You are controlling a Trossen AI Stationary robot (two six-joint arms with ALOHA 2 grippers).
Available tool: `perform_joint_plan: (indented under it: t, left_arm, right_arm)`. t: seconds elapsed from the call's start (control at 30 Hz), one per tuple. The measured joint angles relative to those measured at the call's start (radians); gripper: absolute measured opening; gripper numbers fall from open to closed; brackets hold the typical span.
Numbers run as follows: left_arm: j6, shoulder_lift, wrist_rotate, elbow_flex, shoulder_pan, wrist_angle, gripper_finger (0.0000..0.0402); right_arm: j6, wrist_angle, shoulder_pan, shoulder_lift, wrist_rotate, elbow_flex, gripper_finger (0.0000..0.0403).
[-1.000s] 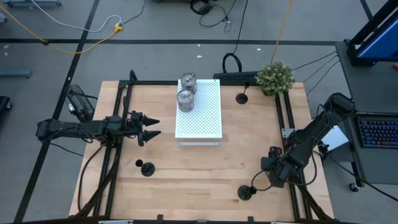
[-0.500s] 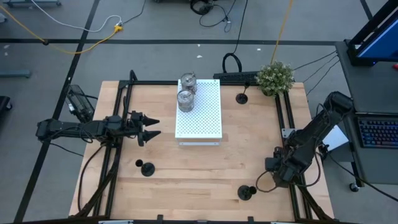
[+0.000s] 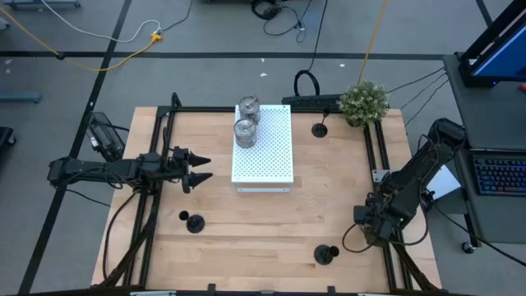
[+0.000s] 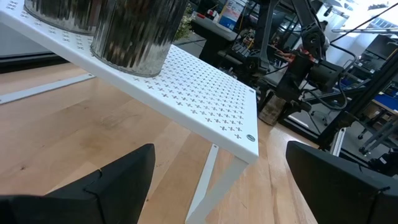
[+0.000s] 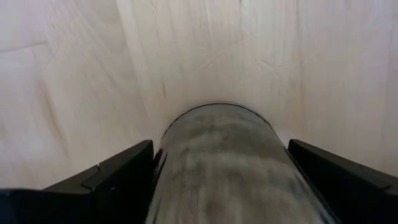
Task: Pick & Place candle stick holders
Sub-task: Put the silver scented candle on the shelf
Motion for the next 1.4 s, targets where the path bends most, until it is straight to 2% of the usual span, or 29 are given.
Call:
perform_joint_plan:
  t: [0.83, 1.4]
  left_arm:
    - [0.0, 0.0, 0.0, 0.0, 0.0, 0.0, 0.0365]
    - [0.0, 0.0, 0.0, 0.0, 0.0, 0.0, 0.0365]
  right_arm:
    - [0.009, 0.001, 0.021, -0.002, -0.047, -0.035, 0.0358]
    - [0.121, -0.009, 0.071, -0.002, -0.049, -0.036, 0.0358]
